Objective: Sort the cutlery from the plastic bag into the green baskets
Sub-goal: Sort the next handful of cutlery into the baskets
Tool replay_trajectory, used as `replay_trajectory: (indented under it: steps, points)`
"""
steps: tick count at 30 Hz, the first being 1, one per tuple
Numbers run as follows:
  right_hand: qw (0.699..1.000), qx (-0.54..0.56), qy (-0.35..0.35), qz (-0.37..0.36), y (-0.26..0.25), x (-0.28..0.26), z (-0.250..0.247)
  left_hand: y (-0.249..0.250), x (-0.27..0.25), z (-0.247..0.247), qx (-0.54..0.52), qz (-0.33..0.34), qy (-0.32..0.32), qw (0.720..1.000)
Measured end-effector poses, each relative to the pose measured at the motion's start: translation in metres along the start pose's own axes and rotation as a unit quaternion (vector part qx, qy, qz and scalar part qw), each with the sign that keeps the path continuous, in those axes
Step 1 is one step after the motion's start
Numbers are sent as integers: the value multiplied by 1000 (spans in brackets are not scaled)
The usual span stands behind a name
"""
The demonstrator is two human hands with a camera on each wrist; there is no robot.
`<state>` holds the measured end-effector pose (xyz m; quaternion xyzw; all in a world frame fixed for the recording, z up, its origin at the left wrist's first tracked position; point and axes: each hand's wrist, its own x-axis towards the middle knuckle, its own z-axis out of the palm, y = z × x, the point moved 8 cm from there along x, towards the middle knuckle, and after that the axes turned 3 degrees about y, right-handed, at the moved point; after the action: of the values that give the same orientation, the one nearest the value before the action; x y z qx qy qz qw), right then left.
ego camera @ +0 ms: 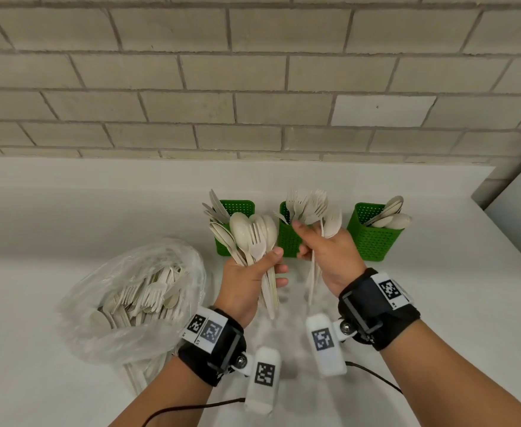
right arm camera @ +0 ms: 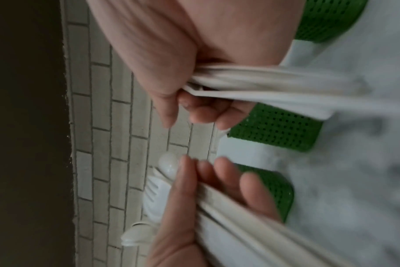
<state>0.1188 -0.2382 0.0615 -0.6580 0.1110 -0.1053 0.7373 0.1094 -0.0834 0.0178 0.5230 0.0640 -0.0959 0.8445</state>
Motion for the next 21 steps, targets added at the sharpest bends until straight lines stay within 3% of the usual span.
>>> replay_trajectory:
  steps: [4,10,14,21]
  points:
    - [994,-84,23,-70,0,-1,-8,4,4,-4,7,29,4,1000]
    - [984,-175,-28,-18,66,-14,-8,-4,3,9,73,45,-46,995]
    - [983,-168,-70,-11,70,-19,1,-14,1,25,116,29,-109,987]
    - [981,-181,-77,-4,72,-21,3,-17,5,29,141,42,-81,986]
